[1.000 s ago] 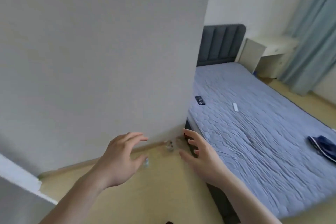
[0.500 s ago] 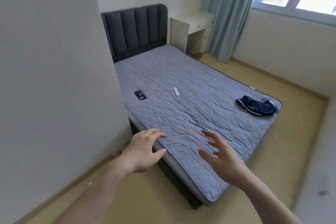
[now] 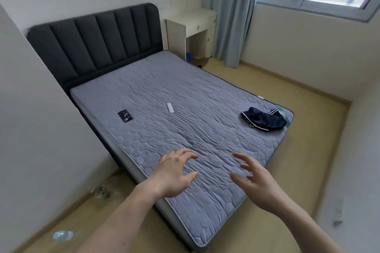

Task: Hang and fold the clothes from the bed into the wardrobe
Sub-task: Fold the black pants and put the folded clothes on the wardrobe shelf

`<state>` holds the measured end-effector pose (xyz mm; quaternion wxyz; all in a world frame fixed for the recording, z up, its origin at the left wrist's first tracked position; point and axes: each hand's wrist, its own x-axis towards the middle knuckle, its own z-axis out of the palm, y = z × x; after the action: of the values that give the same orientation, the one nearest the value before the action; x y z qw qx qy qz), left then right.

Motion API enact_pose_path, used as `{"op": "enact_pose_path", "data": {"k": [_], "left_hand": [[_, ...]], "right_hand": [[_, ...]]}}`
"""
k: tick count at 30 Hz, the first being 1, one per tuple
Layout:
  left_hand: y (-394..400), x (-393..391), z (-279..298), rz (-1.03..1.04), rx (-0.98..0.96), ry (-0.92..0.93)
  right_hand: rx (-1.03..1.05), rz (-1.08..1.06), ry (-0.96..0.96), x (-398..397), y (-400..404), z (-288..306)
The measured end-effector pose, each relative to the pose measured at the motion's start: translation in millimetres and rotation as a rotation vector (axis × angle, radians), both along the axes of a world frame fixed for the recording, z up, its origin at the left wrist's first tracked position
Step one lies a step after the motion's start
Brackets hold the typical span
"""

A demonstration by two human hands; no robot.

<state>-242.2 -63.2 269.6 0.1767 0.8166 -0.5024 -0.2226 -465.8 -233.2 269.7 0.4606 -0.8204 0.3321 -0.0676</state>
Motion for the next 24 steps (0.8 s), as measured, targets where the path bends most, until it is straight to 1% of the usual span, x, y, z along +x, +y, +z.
{"op": "enact_pose_path", "data": {"k": [6, 10, 16, 20, 24], "left_hand": [[-72, -43, -7, 0.149, -0.015, 0.05], [-103, -55, -16, 0.206, 0.025, 0.059], [-163, -42, -32, 0.314, 0.08, 0.06], [-233, -28, -50, 0.35, 0.097, 0.056], [-314, -3, -72, 0.344, 0.143, 0.075]], "right_hand": [[-0.006, 0.081, 0.071, -35, -115, 1], [0.008, 0.106, 0.076, -42, -178, 0], [0.039, 0.175, 0.103, -26, -268, -18], [0.029, 0.198, 0.14, -11, -343, -39], [0.021, 0.191, 0.211, 5, -424, -60]]}}
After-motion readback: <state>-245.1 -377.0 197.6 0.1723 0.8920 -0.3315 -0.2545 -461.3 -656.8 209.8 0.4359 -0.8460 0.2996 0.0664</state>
